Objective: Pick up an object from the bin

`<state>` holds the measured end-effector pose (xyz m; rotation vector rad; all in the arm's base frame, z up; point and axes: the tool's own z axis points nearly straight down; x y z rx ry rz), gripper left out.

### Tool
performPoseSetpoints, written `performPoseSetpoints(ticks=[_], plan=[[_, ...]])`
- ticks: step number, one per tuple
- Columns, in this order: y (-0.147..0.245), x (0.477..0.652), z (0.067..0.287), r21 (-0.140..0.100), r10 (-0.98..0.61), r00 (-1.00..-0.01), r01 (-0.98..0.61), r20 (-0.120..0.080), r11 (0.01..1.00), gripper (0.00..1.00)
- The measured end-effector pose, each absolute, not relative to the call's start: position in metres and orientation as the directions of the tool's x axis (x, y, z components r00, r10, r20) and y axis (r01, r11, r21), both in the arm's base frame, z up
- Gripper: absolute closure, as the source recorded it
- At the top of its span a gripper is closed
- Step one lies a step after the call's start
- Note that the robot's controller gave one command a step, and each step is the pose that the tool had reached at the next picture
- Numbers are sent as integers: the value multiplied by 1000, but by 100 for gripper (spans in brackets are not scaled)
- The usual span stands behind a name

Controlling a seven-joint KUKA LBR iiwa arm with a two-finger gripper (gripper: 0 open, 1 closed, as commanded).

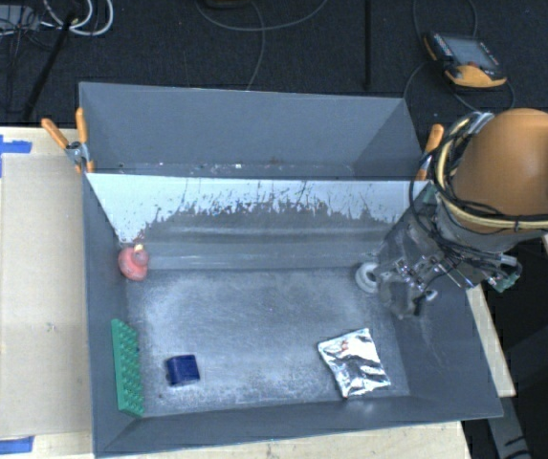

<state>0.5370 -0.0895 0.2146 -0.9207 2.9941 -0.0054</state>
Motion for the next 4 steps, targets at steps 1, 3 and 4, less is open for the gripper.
performPoseSetpoints(ticks=[1, 3, 4], plan=[[4, 584, 200, 3, -416, -910, -416, -4, 910, 100], [31, 611, 290, -5, -465, -885, -465, -11, 885, 100], [37, 605, 213, 4, -441, -897, -441, 6, 897, 100]])
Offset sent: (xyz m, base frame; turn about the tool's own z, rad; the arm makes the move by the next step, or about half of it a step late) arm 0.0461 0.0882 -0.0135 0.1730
